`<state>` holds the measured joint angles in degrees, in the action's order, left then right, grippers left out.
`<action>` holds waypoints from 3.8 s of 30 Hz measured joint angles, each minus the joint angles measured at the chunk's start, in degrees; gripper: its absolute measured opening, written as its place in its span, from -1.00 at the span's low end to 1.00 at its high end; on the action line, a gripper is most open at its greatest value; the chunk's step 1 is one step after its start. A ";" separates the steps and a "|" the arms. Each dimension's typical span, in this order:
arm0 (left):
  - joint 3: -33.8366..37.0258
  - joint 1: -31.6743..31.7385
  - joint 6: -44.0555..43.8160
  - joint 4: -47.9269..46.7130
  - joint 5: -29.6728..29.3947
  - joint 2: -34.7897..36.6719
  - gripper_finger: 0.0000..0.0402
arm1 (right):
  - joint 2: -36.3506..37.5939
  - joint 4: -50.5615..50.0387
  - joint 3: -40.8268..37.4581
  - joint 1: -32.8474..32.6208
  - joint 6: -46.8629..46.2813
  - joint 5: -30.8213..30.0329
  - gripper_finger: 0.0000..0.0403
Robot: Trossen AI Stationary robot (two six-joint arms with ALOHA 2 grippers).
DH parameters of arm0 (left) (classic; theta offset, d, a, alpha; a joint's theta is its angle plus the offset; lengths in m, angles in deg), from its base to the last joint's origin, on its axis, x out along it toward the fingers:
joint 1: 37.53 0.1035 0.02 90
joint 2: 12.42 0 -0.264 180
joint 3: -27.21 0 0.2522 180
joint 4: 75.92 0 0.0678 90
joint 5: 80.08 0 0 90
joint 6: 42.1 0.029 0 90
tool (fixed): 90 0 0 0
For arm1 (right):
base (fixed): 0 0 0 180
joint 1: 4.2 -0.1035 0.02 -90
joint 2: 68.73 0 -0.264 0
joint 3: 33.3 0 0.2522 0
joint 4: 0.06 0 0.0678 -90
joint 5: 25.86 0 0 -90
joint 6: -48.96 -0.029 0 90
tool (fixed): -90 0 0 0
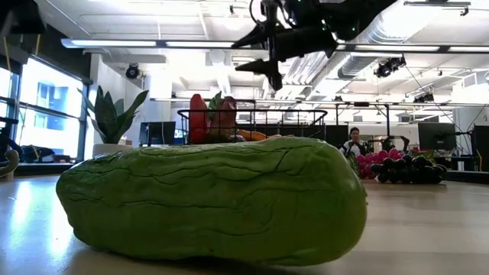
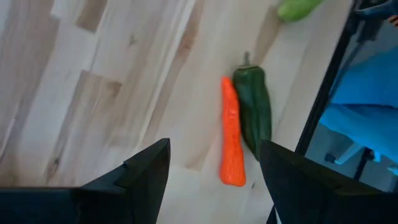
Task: Build produce basket
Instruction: Put the carrot into the wire basket
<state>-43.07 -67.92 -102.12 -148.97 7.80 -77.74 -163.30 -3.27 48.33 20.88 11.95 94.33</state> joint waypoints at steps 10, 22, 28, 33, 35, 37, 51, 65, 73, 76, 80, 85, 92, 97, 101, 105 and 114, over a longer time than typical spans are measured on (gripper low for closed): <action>0.00 -11.26 -7.33 3.58 -8.46 -0.90 0.17 | 1.78 0.40 0.00 -5.99 -2.98 -2.05 0.07; 0.00 -18.07 -8.91 9.22 -10.21 -11.35 0.16 | 5.13 -0.41 0.00 -11.17 -3.04 -7.75 0.07; -0.02 -20.50 -9.41 11.31 -10.12 -15.48 0.12 | 5.14 -0.50 0.00 -13.60 -4.07 -7.77 0.07; -0.02 -21.23 -10.75 11.10 -9.63 -18.57 0.10 | 5.14 -0.62 0.00 -15.39 -4.11 -8.83 0.07; -0.02 -21.23 -11.23 11.13 -8.88 -19.82 0.11 | 5.14 -0.90 0.00 -15.93 -4.11 -9.67 0.07; -0.02 -21.21 -11.29 11.25 -8.27 -20.96 0.11 | 5.14 -1.05 0.00 -16.36 -4.11 -10.34 0.07; -0.04 -21.49 -11.34 14.28 -2.70 -27.97 0.11 | 5.10 -1.52 0.00 -17.88 -4.55 -10.34 0.07; -0.04 -21.47 -11.34 14.27 -1.26 -34.46 0.11 | 5.10 -1.80 0.00 -18.04 -5.37 -10.34 0.07; -0.28 -21.45 -10.61 14.42 -0.91 -36.70 -0.03 | 5.08 -1.82 0.00 -18.07 -4.57 -10.23 0.07; -0.26 -21.43 -9.85 14.66 -1.06 -36.74 -0.19 | 5.08 -1.82 0.00 -18.15 -4.87 -10.20 0.07; -0.26 -21.42 -9.42 14.76 -0.93 -36.70 -0.42 | 5.08 -1.82 0.00 -18.15 -5.45 -10.12 0.07; -0.03 -21.45 -11.15 14.55 -0.93 -35.79 -0.56 | 6.15 -2.39 0.00 -18.13 -4.68 -10.12 0.07; 0.13 -19.75 -11.33 12.43 -2.53 -30.92 -0.50 | 10.20 -4.09 0.00 -17.54 -2.47 -10.31 0.07; 0.11 -17.25 -10.71 10.32 -6.10 -26.81 -0.52 | 12.72 -7.04 0.00 -16.58 -0.33 -10.77 0.07; 0.04 -13.63 -8.09 8.51 -9.17 -23.55 -0.52 | 13.67 -9.95 0.00 -15.79 0.24 -10.77 0.07; 0.00 -8.58 -3.80 8.30 -12.13 -19.99 -0.51 | 13.79 -14.67 0.00 -15.34 2.21 -10.77 0.07; 0.01 5.12 5.43 8.44 -15.32 -13.01 -0.51 | 13.82 -24.33 0.00 -15.05 5.79 -16.30 0.07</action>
<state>-43.06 -62.79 -96.69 -140.53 -7.52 -90.75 -149.48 -27.60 48.33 5.83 17.74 78.03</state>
